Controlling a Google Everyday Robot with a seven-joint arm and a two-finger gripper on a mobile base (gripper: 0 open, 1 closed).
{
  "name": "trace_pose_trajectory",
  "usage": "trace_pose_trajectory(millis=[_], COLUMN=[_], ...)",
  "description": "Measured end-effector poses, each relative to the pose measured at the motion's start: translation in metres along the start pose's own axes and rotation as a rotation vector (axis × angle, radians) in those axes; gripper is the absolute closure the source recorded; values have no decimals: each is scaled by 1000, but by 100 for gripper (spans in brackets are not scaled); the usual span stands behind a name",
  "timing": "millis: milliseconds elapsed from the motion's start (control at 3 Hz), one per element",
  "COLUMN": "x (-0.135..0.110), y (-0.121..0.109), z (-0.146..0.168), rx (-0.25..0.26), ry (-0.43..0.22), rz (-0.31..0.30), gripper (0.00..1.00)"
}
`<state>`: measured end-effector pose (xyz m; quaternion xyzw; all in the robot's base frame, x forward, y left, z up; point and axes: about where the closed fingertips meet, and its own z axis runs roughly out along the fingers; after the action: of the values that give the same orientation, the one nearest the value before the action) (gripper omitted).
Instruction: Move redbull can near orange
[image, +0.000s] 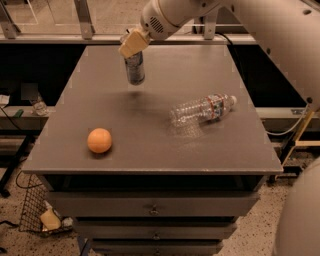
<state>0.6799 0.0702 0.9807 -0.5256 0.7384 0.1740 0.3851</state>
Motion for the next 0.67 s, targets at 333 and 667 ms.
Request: trace_pose_trajectory(millis=[333, 667], x=[-2, -2], y=[55, 55], z=[-20, -20], rx=[-56, -57], ry=[-52, -52], rz=[50, 50], gripper=[100, 100])
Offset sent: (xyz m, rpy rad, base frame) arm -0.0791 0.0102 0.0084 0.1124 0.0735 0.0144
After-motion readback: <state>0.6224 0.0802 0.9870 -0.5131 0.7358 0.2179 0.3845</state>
